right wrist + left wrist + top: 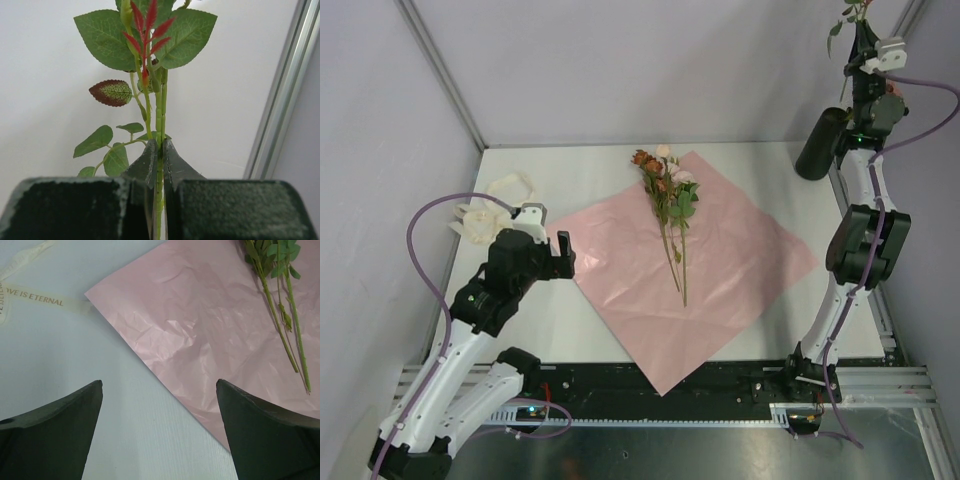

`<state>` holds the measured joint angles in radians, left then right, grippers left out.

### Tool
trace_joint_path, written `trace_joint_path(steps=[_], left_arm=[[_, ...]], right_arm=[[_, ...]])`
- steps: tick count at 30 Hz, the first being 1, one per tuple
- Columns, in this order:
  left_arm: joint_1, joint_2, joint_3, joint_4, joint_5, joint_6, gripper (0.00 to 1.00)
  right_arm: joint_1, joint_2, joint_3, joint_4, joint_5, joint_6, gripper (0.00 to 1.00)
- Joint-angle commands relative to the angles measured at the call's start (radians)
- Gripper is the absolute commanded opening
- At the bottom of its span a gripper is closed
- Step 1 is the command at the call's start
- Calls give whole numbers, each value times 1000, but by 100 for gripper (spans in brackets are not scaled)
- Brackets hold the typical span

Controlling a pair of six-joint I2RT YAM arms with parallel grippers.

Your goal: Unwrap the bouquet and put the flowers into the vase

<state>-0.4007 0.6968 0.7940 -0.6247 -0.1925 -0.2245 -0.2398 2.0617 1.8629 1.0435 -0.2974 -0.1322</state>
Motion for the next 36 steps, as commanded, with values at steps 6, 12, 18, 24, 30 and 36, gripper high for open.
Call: trace_joint_path(steps=[6,12,18,24,30,36], left_arm=[[4,4,-7,15,-32,25,100],[5,-10,-6,15,-37,25,100],[4,-12,-3,14,-28,25,100],[4,-29,-4,14,-19,24,100],[5,-42,-1,16,-6,24,100],[4,-47,0,16,4,23,100]], right_arm=[[2,136,179,-69,30,0,0],[2,154,126,-71,74,-16,0],[25,113,46,-94,186,-83,18],[48,25,-72,-150,327,-113,39],[76,-97,-219,-183,431,-123,67],[128,-244,-322,-323,499,-128,76]])
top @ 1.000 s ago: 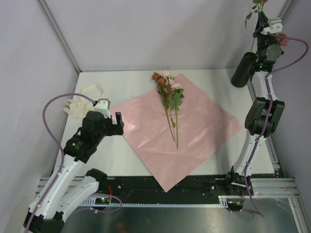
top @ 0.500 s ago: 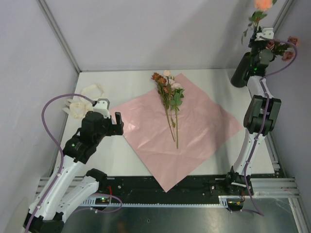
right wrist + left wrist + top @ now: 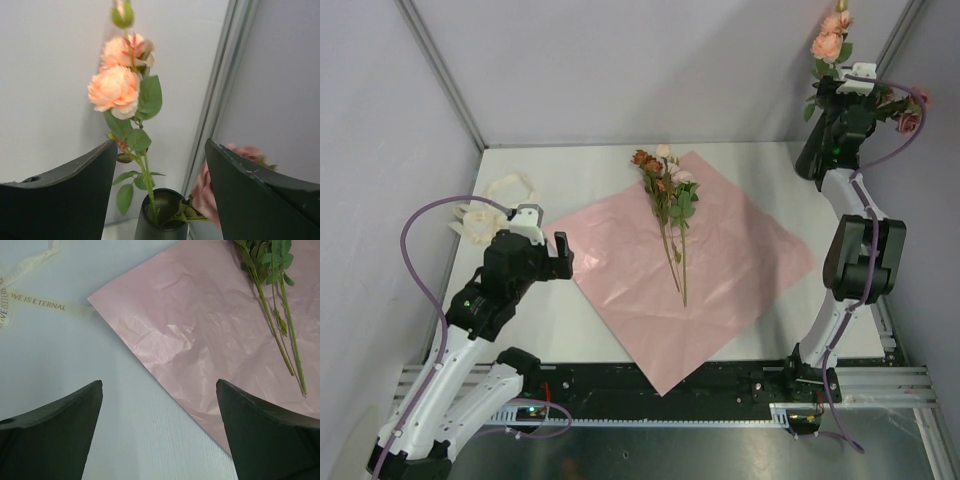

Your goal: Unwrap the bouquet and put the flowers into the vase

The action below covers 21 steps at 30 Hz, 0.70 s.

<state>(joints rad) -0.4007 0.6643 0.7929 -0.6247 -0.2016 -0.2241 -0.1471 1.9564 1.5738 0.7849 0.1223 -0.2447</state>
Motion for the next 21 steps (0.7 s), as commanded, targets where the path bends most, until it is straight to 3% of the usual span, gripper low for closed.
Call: trace_joint_path(steps=[1,11,17,21], left_arm=[[4,-17,2,15,13,23,99],[5,-21,2,15,17,20,100],[5,-27,2,16,21,17,100],[4,-31,0,16,20,14,100]], right_arm=[[47,-165,-45,-106,84,-15,77],[260,-334,-38,-553,250,41,75],[381,-431,-78,-836,136,280,72],[441,-485,-182,-921,63,449,68]])
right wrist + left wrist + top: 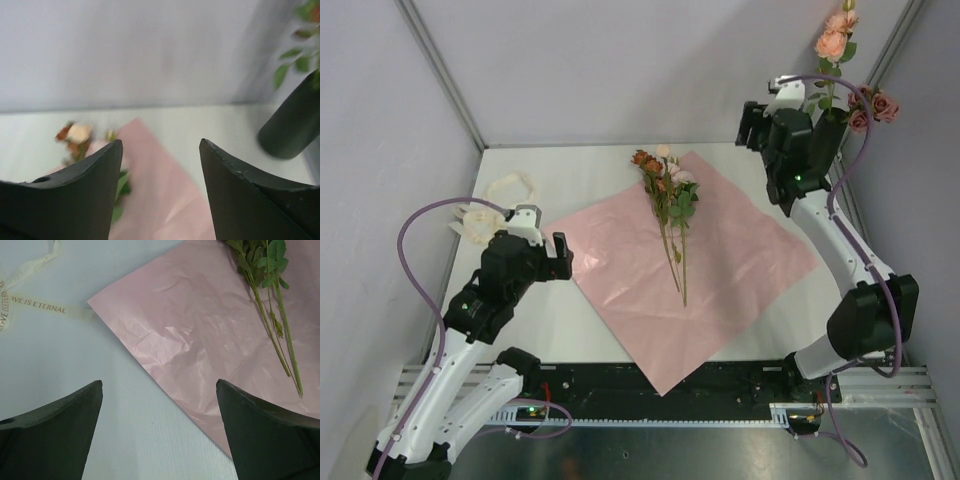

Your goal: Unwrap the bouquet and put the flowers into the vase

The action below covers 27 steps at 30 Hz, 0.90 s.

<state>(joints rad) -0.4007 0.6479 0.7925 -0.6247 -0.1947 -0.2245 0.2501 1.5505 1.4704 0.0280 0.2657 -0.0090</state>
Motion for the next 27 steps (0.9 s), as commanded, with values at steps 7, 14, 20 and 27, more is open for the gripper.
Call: trace_joint_path(steps=[7,14,20,27], left_arm=[[4,-13,1,15,20,14,100],[5,-4,1,17,22,15,100],[4,-11,-1,16,9,16,100],[4,-10,-1,17,10,16,100]], right_arm=[[119,-74,-273,-141,-313,399,51],[155,65,-281,-18,-441,412,46],[164,211,-185,39,-447,401,46],[175,375,-69,47,-445,418,41]])
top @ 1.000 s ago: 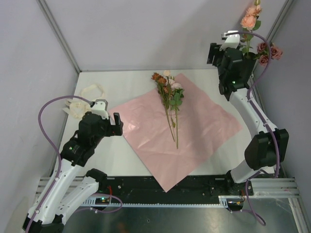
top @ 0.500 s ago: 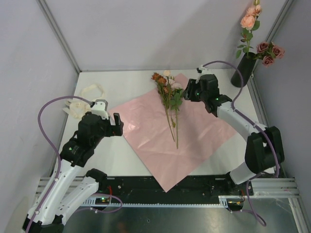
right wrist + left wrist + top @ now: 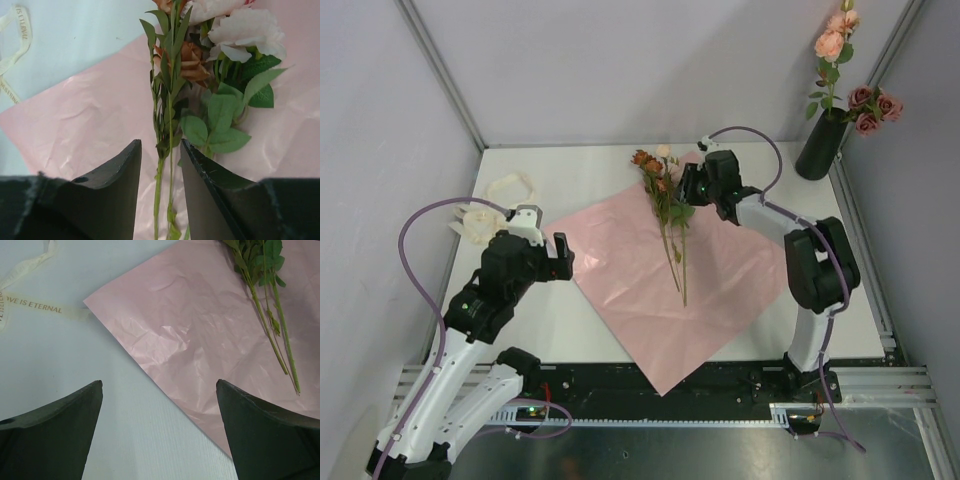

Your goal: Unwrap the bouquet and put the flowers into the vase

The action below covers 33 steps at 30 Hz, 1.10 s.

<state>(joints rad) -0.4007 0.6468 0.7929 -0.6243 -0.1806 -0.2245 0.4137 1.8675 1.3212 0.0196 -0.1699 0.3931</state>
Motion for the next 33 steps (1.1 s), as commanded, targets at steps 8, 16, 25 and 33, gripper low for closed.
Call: trace_joint_path(steps=[8,16,25,33], left_arm=[[4,-19,-1,17,-3,16,100],[5,-26,-1,16,-1,14,100],[5,-26,-1,16,-2,14,100],[5,-26,-2,16,-2,14,100]], right_arm=[[17,201,198,12,-14,39,39],[23,269,236,17,-13,47,31],[36,170,162,70,59,-1,10],[42,68,114,83,76,-28,6]])
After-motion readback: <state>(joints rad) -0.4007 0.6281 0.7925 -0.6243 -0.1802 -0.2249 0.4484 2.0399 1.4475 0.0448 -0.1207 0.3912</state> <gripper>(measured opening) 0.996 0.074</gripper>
